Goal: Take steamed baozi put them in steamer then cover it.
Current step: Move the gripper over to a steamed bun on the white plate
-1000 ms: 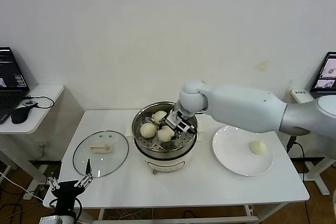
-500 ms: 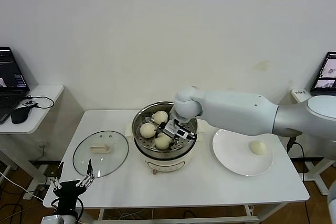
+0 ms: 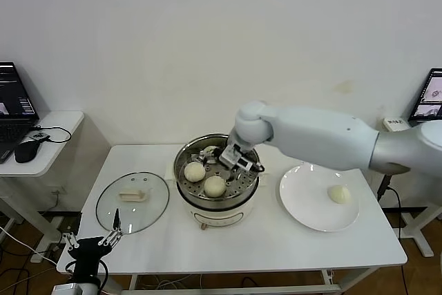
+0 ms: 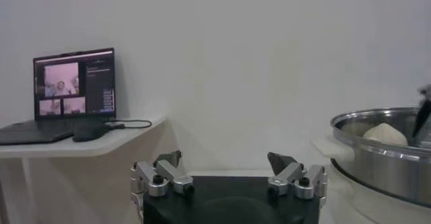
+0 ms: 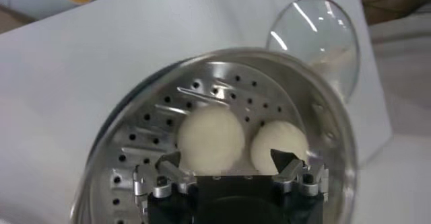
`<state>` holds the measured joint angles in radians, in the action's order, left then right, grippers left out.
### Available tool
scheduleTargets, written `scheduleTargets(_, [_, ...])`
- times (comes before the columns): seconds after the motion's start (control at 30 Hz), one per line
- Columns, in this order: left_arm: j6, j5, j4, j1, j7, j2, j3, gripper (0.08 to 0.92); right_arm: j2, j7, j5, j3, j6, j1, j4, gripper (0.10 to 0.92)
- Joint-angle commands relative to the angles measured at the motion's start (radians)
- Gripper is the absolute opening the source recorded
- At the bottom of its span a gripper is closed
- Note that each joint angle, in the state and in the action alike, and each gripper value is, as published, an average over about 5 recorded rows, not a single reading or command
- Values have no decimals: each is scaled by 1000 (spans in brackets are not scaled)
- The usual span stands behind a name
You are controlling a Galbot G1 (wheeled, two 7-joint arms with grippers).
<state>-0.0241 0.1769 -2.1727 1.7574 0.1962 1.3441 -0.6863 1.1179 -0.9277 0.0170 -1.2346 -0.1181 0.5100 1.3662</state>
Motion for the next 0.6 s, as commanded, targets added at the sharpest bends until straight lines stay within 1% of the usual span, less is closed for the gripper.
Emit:
scheduleTargets(0.03, [3, -1, -7, 0, -1, -4, 0, 823, -175, -42, 130, 95, 321, 55, -3, 823])
scheduleTargets(0.1, [4, -1, -9, -2, -2, -7, 1, 823, -226, -59, 154, 110, 399, 55, 3, 823])
scheduleTargets(0.23, [6, -2, -7, -6, -4, -12, 5, 823, -336, -83, 171, 130, 474, 34, 49, 823])
scheduleTargets(0.4, [6, -3, -4, -8, -5, -18, 10, 823, -477, -106, 127, 157, 481, -45, 94, 823])
scheduleTargets(0.6, [8, -6, -3, -7, -7, -24, 13, 823, -581, -140, 14, 297, 481, -232, 62, 823])
